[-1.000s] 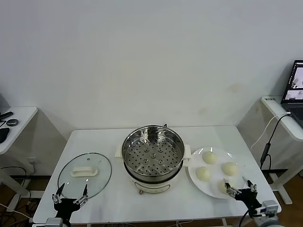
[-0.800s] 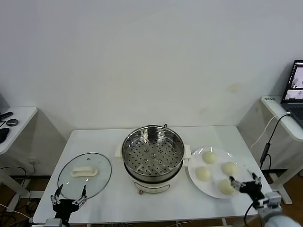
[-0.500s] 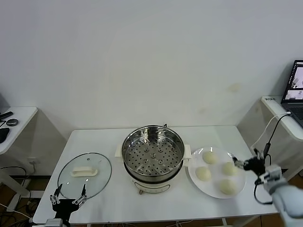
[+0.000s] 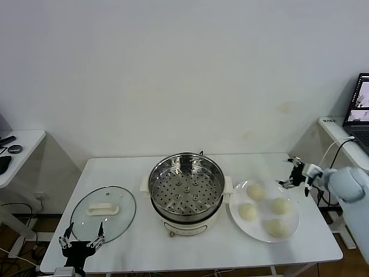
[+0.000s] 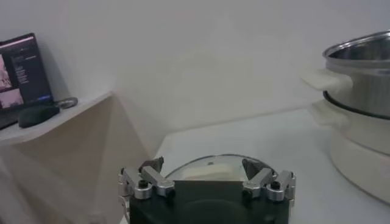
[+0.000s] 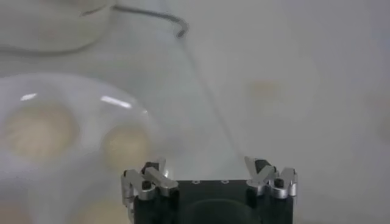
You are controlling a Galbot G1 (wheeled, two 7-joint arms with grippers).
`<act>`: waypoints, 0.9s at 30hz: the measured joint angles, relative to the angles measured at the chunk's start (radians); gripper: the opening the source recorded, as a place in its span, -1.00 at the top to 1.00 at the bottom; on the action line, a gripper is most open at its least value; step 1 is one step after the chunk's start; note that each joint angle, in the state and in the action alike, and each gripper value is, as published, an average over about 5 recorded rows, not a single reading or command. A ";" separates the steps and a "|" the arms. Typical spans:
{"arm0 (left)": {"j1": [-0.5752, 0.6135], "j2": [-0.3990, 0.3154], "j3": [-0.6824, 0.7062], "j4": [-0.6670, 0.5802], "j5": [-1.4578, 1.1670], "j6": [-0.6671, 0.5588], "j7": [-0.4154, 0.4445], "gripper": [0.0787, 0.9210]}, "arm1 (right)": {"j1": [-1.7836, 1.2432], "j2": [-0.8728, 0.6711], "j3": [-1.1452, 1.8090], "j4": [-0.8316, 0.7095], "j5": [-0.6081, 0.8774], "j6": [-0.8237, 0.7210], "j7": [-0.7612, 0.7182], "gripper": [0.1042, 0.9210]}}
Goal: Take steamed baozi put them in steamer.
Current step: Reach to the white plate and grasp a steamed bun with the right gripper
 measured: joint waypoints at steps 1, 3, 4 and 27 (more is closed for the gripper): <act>0.001 -0.001 -0.001 -0.002 0.000 0.000 -0.001 -0.77 | 0.026 0.006 -0.031 -0.017 -0.013 0.014 -0.019 -0.76; 0.003 -0.004 -0.004 -0.005 -0.001 0.000 -0.001 -0.77 | 0.070 0.022 -0.083 -0.052 -0.037 0.043 -0.050 -0.76; 0.004 -0.004 -0.005 -0.006 -0.001 0.000 -0.002 -0.77 | 0.089 0.031 -0.105 -0.069 -0.048 0.056 -0.063 -0.76; 0.023 -0.013 0.001 -0.004 0.006 -0.003 -0.014 -0.77 | 0.193 0.196 -0.229 -0.306 -0.210 0.180 -0.189 -0.76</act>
